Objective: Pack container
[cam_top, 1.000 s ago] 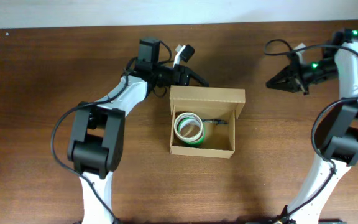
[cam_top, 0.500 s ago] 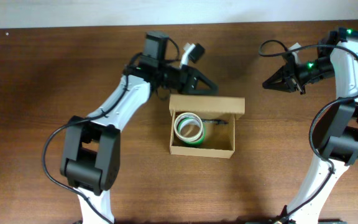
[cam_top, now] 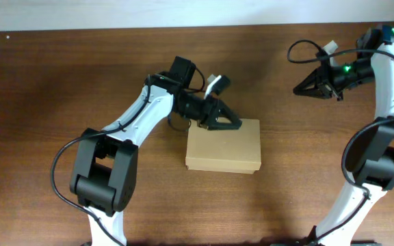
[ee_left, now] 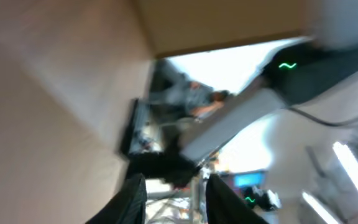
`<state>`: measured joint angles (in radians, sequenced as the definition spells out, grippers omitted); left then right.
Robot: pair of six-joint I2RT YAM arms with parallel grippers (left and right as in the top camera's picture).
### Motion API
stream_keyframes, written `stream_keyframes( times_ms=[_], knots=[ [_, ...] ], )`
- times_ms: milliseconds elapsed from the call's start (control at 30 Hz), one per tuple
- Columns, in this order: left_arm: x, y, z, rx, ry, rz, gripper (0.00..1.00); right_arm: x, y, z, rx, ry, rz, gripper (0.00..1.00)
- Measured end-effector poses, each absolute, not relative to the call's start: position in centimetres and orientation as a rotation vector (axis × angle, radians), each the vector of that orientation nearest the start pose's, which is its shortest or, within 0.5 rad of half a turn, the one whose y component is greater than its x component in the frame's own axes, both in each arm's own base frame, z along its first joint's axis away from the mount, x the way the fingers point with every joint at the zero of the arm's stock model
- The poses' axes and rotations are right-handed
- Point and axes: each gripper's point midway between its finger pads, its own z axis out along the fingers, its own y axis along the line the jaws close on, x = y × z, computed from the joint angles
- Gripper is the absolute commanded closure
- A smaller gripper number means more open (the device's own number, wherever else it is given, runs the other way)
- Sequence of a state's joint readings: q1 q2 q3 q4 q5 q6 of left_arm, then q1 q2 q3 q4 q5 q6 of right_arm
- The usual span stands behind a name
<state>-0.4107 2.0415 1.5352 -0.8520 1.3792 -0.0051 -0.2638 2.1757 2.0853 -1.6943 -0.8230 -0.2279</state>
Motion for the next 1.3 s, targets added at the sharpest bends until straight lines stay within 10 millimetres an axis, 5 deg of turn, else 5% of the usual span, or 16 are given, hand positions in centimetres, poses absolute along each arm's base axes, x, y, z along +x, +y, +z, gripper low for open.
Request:
stream_keyframes(
  times_ms=[200,333,400,533,767,967,1100,1300],
  knots=[
    [31.6,-29.3,12.6,0.786,2.661,-1.495,0.69,38.3,5.8,19.3,-0.048,2.953,1.094,0.94],
    [33.5,-26.7,13.5,0.831,2.696,-1.068,0.69,36.6,9.5,20.0,-0.272,3.013,0.934,0.96],
    [34.9,-25.5,16.0,0.838,2.642,-0.889,0.69,35.8,11.2,20.3,-0.372,3.026,0.868,0.96],
    [36.8,-23.1,23.9,0.808,2.466,-0.608,0.68,34.4,13.7,20.8,-0.507,3.035,0.787,0.96],
    [35.6,-17.7,35.6,0.661,2.235,-0.284,0.69,32.4,17.1,20.5,-0.684,3.062,0.632,0.96],
    [33.1,-12.6,42.5,0.498,2.078,-0.071,0.77,30.5,19.5,19.8,-0.859,3.068,0.427,0.96],
    [29.7,-8.4,46.9,0.362,1.959,0.057,0.8,30.2,19.7,19.4,-0.903,3.065,0.24,0.96],
    [24.4,-4.3,50.5,0.251,1.845,0.118,0.82,30.4,19.3,18.2,-0.888,3.07,0.119,0.96]
  ],
)
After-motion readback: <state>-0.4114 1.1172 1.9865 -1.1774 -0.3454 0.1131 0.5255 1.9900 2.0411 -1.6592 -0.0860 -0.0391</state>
